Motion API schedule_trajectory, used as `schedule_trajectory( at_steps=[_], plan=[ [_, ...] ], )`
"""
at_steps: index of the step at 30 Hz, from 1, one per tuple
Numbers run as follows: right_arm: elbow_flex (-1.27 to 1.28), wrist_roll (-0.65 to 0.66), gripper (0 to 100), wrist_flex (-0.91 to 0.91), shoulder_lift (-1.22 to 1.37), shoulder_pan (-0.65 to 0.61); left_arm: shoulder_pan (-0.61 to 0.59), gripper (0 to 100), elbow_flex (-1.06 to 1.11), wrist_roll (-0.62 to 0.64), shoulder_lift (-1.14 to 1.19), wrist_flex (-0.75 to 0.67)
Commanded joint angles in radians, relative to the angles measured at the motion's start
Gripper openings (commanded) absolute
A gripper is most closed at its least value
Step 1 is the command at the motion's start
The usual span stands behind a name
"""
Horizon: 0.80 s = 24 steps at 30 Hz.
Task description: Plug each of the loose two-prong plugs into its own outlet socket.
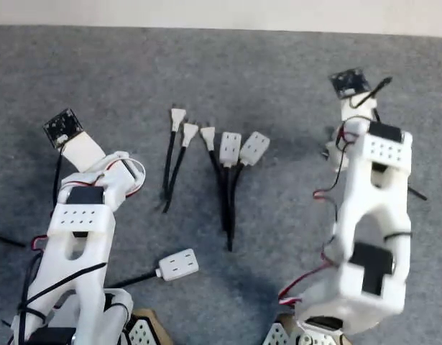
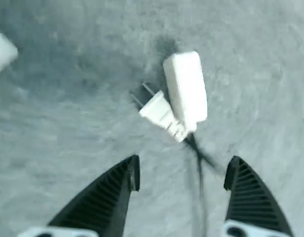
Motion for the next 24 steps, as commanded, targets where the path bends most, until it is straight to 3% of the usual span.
schedule_trajectory(
  at_steps=[1, 5, 10, 16, 21, 24],
  plan=[
    [-0.081, 0.334, 27.1, -0.004, 0.097, 0.044, -0.005, 29, -0.007, 0.008, -0.004, -0.014],
    [-0.163, 0.358, 27.1, -0.013, 0.186, 0.073, -0.005, 29, -0.007, 0.005, -0.004, -0.015],
    [-0.188, 0.138, 27.1, 0.107, 0.177, -0.002, -0.005, 29, -0.005, 0.005, -0.002, -0.041],
    [-0.139, -0.377, 27.1, 0.22, 0.062, -0.271, -0.01, 29, -0.004, 0.005, -0.002, -0.058],
    [-0.073, -0.681, 27.1, 0.222, 0.004, -0.463, -0.007, 29, -0.002, 0.005, -0.002, -0.058],
    [-0.065, -0.789, 27.1, 0.216, -0.007, -0.535, -0.005, 29, -0.002, 0.005, -0.002, -0.058]
  ],
)
